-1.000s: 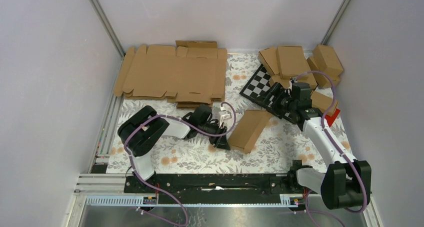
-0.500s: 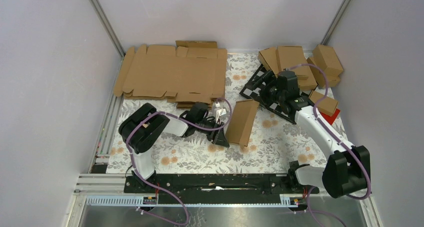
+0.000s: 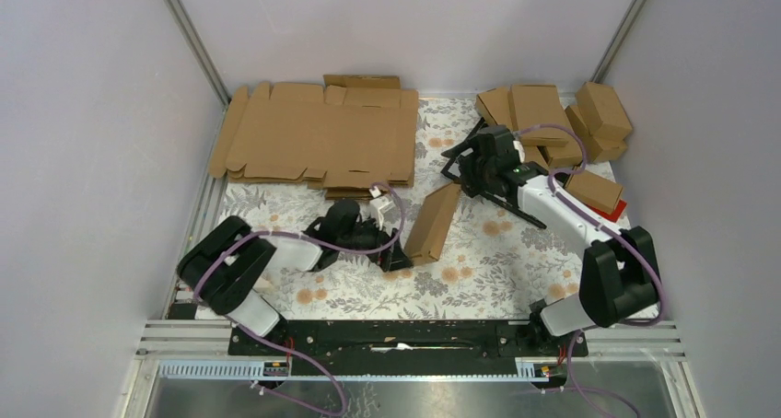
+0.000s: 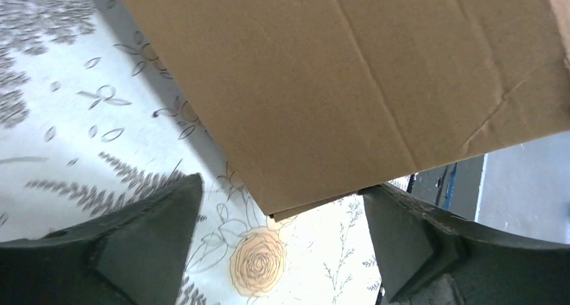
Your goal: Fold the paper box
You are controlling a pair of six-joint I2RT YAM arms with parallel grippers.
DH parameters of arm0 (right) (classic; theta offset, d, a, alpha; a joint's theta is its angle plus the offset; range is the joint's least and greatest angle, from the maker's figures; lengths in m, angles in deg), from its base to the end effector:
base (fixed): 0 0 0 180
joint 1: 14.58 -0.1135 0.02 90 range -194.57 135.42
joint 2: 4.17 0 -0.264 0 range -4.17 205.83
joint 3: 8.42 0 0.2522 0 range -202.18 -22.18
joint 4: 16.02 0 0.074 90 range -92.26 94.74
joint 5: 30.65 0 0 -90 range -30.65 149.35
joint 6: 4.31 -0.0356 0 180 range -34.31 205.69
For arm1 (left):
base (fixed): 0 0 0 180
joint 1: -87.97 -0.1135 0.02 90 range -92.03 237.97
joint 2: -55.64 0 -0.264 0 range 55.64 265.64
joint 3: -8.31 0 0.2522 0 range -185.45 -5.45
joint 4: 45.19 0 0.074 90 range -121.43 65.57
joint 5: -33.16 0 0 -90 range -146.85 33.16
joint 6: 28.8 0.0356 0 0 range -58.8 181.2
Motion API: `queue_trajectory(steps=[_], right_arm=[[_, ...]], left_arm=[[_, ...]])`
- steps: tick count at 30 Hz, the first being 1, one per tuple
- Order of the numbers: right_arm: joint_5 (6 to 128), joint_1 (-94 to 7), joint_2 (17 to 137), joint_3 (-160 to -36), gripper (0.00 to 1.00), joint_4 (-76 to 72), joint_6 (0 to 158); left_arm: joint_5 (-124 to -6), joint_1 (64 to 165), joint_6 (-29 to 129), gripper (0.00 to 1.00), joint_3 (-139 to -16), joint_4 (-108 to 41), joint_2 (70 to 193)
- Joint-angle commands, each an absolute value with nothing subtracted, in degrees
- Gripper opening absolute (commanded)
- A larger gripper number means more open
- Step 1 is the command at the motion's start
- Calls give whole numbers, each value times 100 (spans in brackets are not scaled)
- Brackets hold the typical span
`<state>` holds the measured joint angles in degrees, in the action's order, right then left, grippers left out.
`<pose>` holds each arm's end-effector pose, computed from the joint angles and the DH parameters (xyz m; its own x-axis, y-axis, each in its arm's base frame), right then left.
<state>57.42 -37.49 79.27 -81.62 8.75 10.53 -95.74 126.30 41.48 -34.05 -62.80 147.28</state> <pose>0.3024 0.1265 0.2681 -0.4869 0.8431 -0.2285 0.4177 0.4544 0.7868 0.2047 -0.1903 0.1328 -0.6920 0.2124 -0.6899 0.7100 0.3725 -0.5975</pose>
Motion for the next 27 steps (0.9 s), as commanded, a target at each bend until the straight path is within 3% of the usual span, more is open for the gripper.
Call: queue_trajectory(steps=[1, 8, 12, 18, 27], right_arm=[[5741, -4030, 8166, -8398, 83, 1326, 703], [5755, -4148, 8493, -8723, 83, 1286, 694], [5724, -4193, 8605, -8870, 83, 1283, 690], [5761, -4293, 8690, -8958, 83, 1284, 653], [5631, -4347, 8652, -9019, 84, 1281, 815]], left_arm=[[-8299, 12584, 4413, 99, -3102, -7410, 13831], [-6271, 13867, 5778, 99, -2394, -7653, 12582], [-5896, 14291, 6073, 99, -2182, -7899, 12350], [-5635, 14813, 6277, 99, -2198, -7886, 12439], [-3677, 15999, 6873, 99, -2719, -7146, 13141]])
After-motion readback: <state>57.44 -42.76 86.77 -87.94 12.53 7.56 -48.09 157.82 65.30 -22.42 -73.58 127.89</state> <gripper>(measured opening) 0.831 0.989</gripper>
